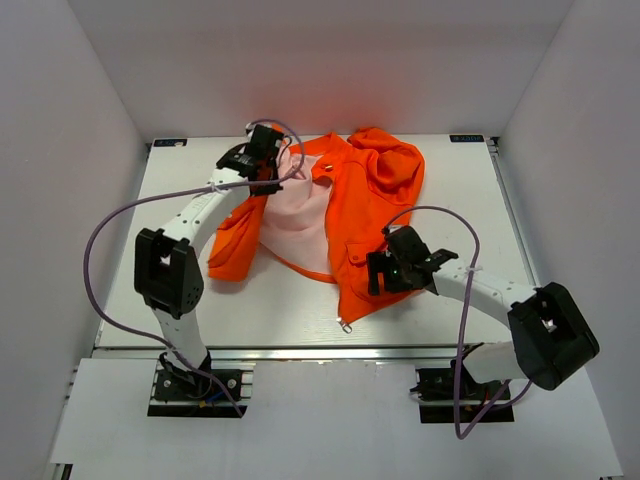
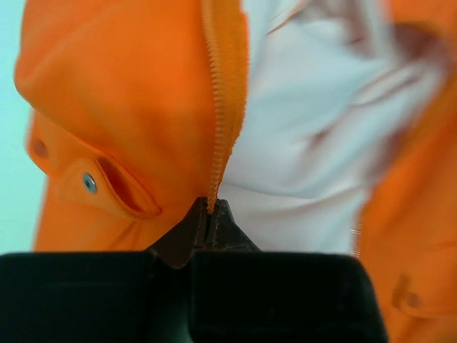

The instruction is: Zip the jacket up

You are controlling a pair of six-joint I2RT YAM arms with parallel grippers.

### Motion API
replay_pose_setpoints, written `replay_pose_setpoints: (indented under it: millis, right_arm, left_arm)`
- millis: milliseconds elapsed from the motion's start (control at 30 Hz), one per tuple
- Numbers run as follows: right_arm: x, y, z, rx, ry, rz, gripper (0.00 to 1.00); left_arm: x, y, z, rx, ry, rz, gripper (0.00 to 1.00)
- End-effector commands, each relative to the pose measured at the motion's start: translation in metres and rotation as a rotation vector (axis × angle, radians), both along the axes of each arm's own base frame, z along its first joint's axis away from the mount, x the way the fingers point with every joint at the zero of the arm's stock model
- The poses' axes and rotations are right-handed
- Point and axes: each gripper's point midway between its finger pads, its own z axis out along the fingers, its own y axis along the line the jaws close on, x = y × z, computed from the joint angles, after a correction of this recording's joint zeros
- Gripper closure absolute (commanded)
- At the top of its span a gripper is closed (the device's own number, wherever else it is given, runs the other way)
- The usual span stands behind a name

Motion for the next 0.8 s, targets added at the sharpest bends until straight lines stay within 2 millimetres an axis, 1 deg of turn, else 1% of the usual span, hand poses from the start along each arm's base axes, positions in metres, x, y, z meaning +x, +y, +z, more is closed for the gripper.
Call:
replay_pose_setpoints:
  millis: [0,33,67,100,133,167,200,233,267,300,333,367,400,433,467,500,533,567,600,633,700,733,767]
  right_arm:
    - [-0.001,0.003,0.005,0.035,-0.035,0.025,0.15]
    - [-0.001,0.002,0.006,0.034,-0.041,0.026,0.15]
    - [-0.002,0.001,0.010,0.038,-0.053,0.023,0.15]
    - [-0.002,-0.001,0.011,0.037,-0.059,0.019,0.15]
    - [-0.003,-0.001,0.013,0.039,-0.063,0.016,0.15]
    - [-0.002,-0.001,0.019,0.050,-0.080,0.014,0.14]
    - [-0.003,-0.002,0.020,0.054,-0.085,0.008,0.14]
    - [-0.003,-0.003,0.021,0.058,-0.092,0.005,0.14]
    - [-0.003,-0.003,0.025,0.066,-0.105,0.002,0.14]
    - [-0.003,-0.005,0.028,0.065,-0.113,-0.009,0.13]
    - [-0.004,-0.007,0.028,0.061,-0.108,-0.013,0.13]
    - [-0.004,-0.007,0.032,0.066,-0.117,-0.017,0.13]
    - [-0.005,-0.008,0.033,0.069,-0.120,-0.022,0.13]
    - [-0.005,-0.007,0.035,0.073,-0.124,-0.020,0.13]
    - [-0.006,-0.008,0.038,0.080,-0.132,-0.021,0.13]
    - [-0.005,-0.007,0.041,0.087,-0.139,-0.021,0.13]
    - [-0.006,-0.007,0.043,0.092,-0.145,-0.022,0.12]
    - [-0.006,-0.007,0.044,0.096,-0.145,-0.023,0.12]
    - [-0.007,-0.006,0.045,0.102,-0.143,-0.019,0.12]
    - [-0.007,-0.005,0.047,0.110,-0.145,-0.015,0.12]
    - [-0.009,0.002,0.049,0.144,-0.137,0.008,0.12]
    - [-0.009,0.006,0.050,0.159,-0.140,0.022,0.11]
    - [-0.015,0.011,0.045,0.180,-0.120,0.060,0.11]
  left_arm:
    - [-0.017,-0.051,0.092,-0.080,-0.170,-0.085,1.00]
    - [-0.016,-0.067,0.093,-0.096,-0.186,-0.117,1.00]
    - [-0.023,-0.090,0.091,-0.120,-0.181,-0.170,1.00]
    - [-0.024,-0.104,0.090,-0.149,-0.172,-0.204,1.00]
    - [-0.025,-0.123,0.072,-0.187,-0.118,-0.234,1.00]
    - [-0.027,-0.135,0.065,-0.199,-0.099,-0.253,1.00]
    - [-0.024,-0.143,0.061,-0.207,-0.091,-0.255,1.00]
    - [-0.023,-0.147,0.050,-0.209,-0.060,-0.240,1.00]
    - [-0.024,-0.159,0.025,-0.208,0.002,-0.264,0.96]
    - [-0.021,-0.167,0.024,-0.224,0.009,-0.282,0.84]
    - [-0.022,-0.171,0.015,-0.221,0.042,-0.294,0.64]
    - [-0.025,-0.178,-0.001,-0.221,0.089,-0.314,0.37]
    - [-0.024,-0.180,-0.002,-0.220,0.096,-0.323,0.05]
    - [-0.025,-0.179,-0.002,-0.213,0.106,-0.323,0.02]
    - [-0.026,-0.178,-0.003,-0.206,0.110,-0.322,0.02]
    - [-0.025,-0.176,0.007,-0.205,0.088,-0.317,0.02]
    - [-0.030,-0.172,0.002,-0.196,0.094,-0.317,0.02]
    - [-0.032,-0.169,0.006,-0.199,0.085,-0.318,0.02]
    - [-0.037,-0.166,0.025,-0.219,0.051,-0.323,0.02]
    - [-0.044,-0.162,0.016,-0.221,0.059,-0.324,0.02]
    - [-0.056,-0.157,0.018,-0.245,0.048,-0.337,0.02]
    - [-0.060,-0.158,0.038,-0.299,-0.013,-0.353,0.02]
    - [-0.077,-0.149,0.008,-0.286,0.045,-0.351,0.02]
